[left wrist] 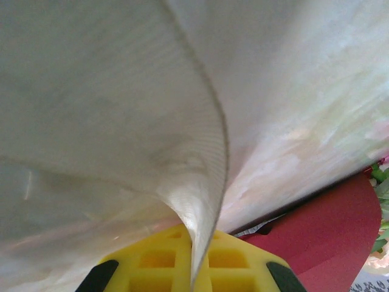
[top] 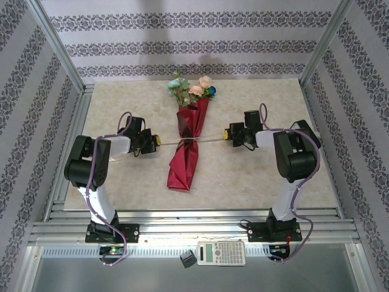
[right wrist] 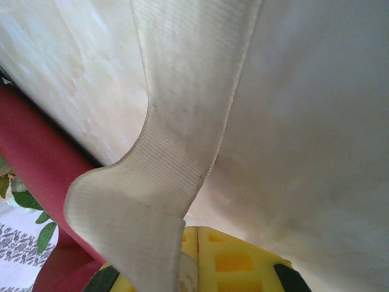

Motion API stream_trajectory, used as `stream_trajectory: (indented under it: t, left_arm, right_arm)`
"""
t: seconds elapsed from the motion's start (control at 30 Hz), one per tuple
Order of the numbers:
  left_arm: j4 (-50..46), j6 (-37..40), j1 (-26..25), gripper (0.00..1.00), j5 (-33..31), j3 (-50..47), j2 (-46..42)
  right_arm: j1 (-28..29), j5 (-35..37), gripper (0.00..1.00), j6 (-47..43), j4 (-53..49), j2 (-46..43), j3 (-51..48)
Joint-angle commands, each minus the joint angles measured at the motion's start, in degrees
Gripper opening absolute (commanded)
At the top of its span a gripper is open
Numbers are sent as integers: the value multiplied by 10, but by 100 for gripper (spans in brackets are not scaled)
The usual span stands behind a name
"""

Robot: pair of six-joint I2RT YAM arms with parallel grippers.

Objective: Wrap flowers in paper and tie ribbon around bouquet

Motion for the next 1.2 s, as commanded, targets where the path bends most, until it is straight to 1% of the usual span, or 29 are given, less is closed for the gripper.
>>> stream_trajectory:
  t: [0.0,0.17,0.3,0.37,0.53,0.73,1.17]
  left_arm:
    - [8,-4,17,0,-36,4,-2]
    - [27,-12,35,0,-30,-16,-17]
    - [44,-20,52,0,-32,-36,-29]
    - [54,-26,55,0,-33,-41,-29]
    - [70,-39,58,0,-36,-46,-29]
    - [67,-37,82,0,-36,-59,-46]
    - [71,-44,91,0,-37,-80,-56]
  right_arm:
    - [-7,47,0,14,4,-7,7]
    - [-36,54,0,13,8,-29,-18]
    - [-71,46,0,10,13,-49,-37]
    - [-79,42,0,12,17,-53,-40]
    - [-83,40,0,29,37,-56,-49]
    - [-99,34,0,26,36,-60,-55]
    - [-117,34,0,27,39,-67,-61]
